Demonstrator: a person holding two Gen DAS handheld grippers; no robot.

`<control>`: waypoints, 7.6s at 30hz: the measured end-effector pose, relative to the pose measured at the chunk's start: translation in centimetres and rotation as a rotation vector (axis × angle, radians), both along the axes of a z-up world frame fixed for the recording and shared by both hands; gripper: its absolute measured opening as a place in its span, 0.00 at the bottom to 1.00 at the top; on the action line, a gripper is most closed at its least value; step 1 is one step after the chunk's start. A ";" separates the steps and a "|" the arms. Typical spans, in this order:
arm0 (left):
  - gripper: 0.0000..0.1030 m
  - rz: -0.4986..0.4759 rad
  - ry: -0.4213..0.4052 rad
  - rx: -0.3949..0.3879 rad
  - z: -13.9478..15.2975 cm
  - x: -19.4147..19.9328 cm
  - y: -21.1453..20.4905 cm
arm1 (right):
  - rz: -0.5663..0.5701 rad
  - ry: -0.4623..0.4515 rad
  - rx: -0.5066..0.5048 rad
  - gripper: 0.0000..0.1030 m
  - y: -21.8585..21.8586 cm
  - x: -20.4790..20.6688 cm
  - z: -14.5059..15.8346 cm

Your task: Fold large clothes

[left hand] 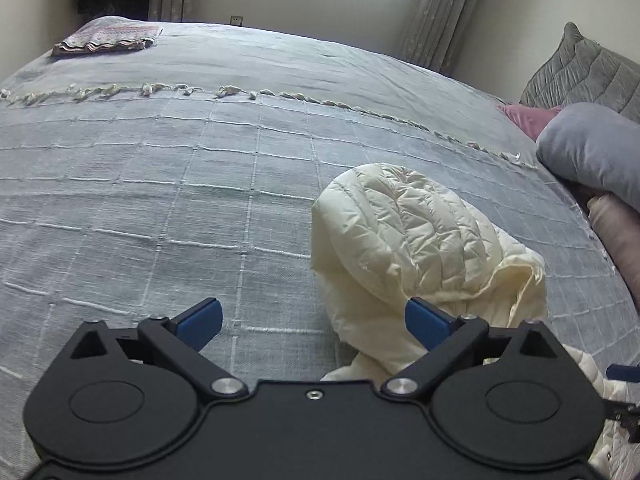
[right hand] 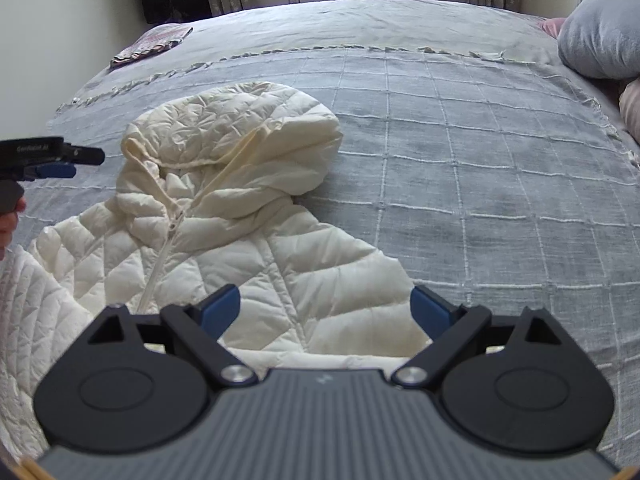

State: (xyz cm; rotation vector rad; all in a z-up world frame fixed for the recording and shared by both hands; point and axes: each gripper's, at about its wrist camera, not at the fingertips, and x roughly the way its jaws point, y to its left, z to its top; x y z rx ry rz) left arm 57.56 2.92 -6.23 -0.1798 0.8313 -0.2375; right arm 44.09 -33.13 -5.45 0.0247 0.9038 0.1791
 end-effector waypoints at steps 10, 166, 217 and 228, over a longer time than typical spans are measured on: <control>0.49 0.016 -0.039 -0.137 -2.4 4.1 -2.9 | -0.040 0.015 -0.022 0.90 -1.4 1.6 -2.4; 0.09 -0.014 -0.388 -0.228 11.1 -23.3 5.0 | -0.254 -0.293 0.499 0.11 -8.4 -15.4 11.8; 0.86 0.034 0.101 -0.355 -4.8 -21.5 11.5 | -0.249 0.021 0.424 0.58 -10.9 -11.7 -3.8; 0.24 0.106 0.142 -0.431 -0.9 -26.0 10.8 | -0.307 0.029 0.482 0.18 -9.4 -16.5 -0.4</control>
